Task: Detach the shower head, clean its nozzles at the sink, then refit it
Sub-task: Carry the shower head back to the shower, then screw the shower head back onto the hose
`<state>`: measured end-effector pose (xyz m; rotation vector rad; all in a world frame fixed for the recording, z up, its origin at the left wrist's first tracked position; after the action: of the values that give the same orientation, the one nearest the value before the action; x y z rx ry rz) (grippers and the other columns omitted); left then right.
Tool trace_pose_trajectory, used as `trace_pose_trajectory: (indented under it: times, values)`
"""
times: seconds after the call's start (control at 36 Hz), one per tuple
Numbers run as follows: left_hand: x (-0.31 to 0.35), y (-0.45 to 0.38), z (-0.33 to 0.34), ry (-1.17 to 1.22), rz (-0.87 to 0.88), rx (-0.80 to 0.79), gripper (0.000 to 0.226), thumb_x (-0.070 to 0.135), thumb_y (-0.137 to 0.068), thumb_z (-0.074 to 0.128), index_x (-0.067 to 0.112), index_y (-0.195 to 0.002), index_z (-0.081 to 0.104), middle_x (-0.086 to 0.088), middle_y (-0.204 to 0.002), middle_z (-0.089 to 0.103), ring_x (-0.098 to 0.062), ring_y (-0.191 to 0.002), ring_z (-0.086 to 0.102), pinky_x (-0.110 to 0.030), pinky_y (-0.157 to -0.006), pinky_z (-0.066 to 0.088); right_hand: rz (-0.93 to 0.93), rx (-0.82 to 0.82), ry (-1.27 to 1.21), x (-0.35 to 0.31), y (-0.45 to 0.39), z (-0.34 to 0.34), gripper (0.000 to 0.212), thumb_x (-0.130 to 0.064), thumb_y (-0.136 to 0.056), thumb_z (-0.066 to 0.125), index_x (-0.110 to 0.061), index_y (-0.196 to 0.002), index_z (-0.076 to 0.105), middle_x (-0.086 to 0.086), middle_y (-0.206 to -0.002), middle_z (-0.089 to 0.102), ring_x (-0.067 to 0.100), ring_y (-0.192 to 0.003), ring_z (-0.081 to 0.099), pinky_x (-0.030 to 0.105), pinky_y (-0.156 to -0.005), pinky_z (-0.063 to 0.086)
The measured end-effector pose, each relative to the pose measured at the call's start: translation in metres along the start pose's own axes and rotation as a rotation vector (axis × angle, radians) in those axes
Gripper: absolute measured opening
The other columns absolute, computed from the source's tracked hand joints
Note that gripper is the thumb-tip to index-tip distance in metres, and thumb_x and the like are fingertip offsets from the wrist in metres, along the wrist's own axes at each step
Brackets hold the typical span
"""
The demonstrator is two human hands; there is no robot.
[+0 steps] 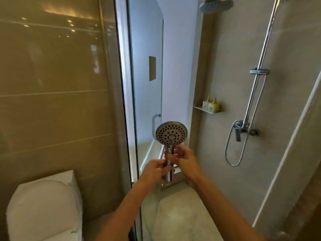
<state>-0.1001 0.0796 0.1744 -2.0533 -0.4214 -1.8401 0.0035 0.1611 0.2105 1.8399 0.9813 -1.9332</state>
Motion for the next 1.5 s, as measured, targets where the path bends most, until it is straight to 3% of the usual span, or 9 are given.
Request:
trace_pose_trajectory:
  times: [0.22,0.33,0.44,0.56,0.67,0.78,0.97,1.25,1.5]
  values:
    - [-0.009,-0.088,0.002,-0.015,0.003,-0.16,0.01,0.024,-0.078,0.07,0.026,-0.078,0.08,-0.011,-0.088,0.077,-0.037,-0.091,0.073,-0.062,-0.091,0.054,0.051,0.139,0.038,0.017,-0.057,-0.02,0.023,-0.004,-0.09,0.068,-0.018,-0.107,0.069,0.008,-0.098,0.075,0.026,-0.094,0.073,0.047,-0.082,0.062]
    - [-0.013,-0.125,0.017,0.002,0.024,-0.23,0.01,0.029,-0.075,0.071,0.025,-0.08,0.079,-0.017,-0.093,0.077,-0.039,-0.092,0.073,-0.06,-0.09,0.055,0.07,0.213,0.074,0.02,-0.077,-0.037,0.026,-0.007,-0.088,0.068,-0.032,-0.095,0.072,-0.005,-0.088,0.075,0.015,-0.086,0.073,0.028,-0.072,0.059]
    - [-0.017,-0.155,0.036,0.027,0.032,-0.258,0.017,0.026,-0.08,0.071,0.011,-0.086,0.076,-0.024,-0.093,0.073,-0.044,-0.091,0.071,-0.062,-0.088,0.055,0.084,0.265,0.063,0.028,-0.093,-0.062,0.022,-0.004,-0.091,0.067,-0.022,-0.103,0.069,-0.003,-0.092,0.075,0.013,-0.088,0.072,0.026,-0.072,0.057]
    - [-0.02,-0.193,0.063,0.006,0.043,-0.303,0.01,0.015,-0.09,0.068,0.011,-0.086,0.076,-0.014,-0.086,0.076,-0.027,-0.079,0.074,-0.056,-0.087,0.057,0.069,0.294,-0.019,0.036,-0.112,-0.091,0.024,0.005,-0.092,0.062,-0.013,-0.108,0.067,0.0,-0.09,0.074,0.008,-0.082,0.073,0.018,-0.067,0.057]
    - [-0.017,-0.233,0.091,-0.031,0.074,-0.332,0.014,0.027,-0.082,0.071,0.014,-0.086,0.077,-0.018,-0.092,0.075,-0.042,-0.093,0.071,-0.057,-0.092,0.055,0.045,0.347,0.054,0.044,-0.139,-0.126,0.025,0.004,-0.091,0.064,-0.014,-0.107,0.067,0.009,-0.097,0.075,0.019,-0.091,0.073,0.029,-0.076,0.06]
    - [-0.019,-0.278,0.123,-0.006,0.083,-0.358,0.007,0.017,-0.082,0.072,0.019,-0.079,0.077,-0.017,-0.087,0.072,-0.042,-0.087,0.069,-0.063,-0.091,0.053,0.047,0.391,0.068,0.058,-0.17,-0.166,0.024,0.003,-0.09,0.066,-0.015,-0.106,0.068,0.01,-0.099,0.076,0.024,-0.096,0.072,0.036,-0.084,0.06]
    - [-0.008,-0.345,0.172,0.004,0.065,-0.405,0.013,0.026,-0.078,0.074,0.015,-0.083,0.078,0.005,-0.07,0.072,-0.013,-0.064,0.068,-0.024,-0.06,0.052,0.044,0.437,0.058,0.074,-0.224,-0.232,0.028,0.004,-0.09,0.066,-0.017,-0.108,0.068,0.004,-0.098,0.077,0.02,-0.095,0.074,0.032,-0.08,0.06]
    - [-0.004,-0.423,0.229,-0.011,0.07,-0.431,0.011,0.01,-0.089,0.07,0.0,-0.093,0.074,-0.01,-0.082,0.071,-0.021,-0.076,0.07,-0.036,-0.074,0.059,0.05,0.502,0.031,0.094,-0.278,-0.302,0.025,0.004,-0.091,0.064,-0.015,-0.105,0.07,0.005,-0.099,0.077,0.021,-0.096,0.074,0.03,-0.075,0.06]
    - [-0.004,-0.498,0.267,-0.025,0.084,-0.463,0.006,0.008,-0.088,0.07,0.008,-0.089,0.075,-0.002,-0.075,0.073,-0.025,-0.076,0.071,-0.038,-0.075,0.059,0.045,0.583,-0.013,0.12,-0.335,-0.353,0.025,0.009,-0.089,0.063,-0.013,-0.097,0.07,0.013,-0.099,0.076,0.031,-0.098,0.072,0.047,-0.085,0.061]
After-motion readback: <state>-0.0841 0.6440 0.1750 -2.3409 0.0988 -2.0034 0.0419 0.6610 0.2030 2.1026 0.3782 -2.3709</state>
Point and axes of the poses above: each hand's wrist, its own y-axis away from the middle knuckle, its own z-axis out of the palm, x = y × z, the point moved 5 cm from there along -y, towards the middle knuckle
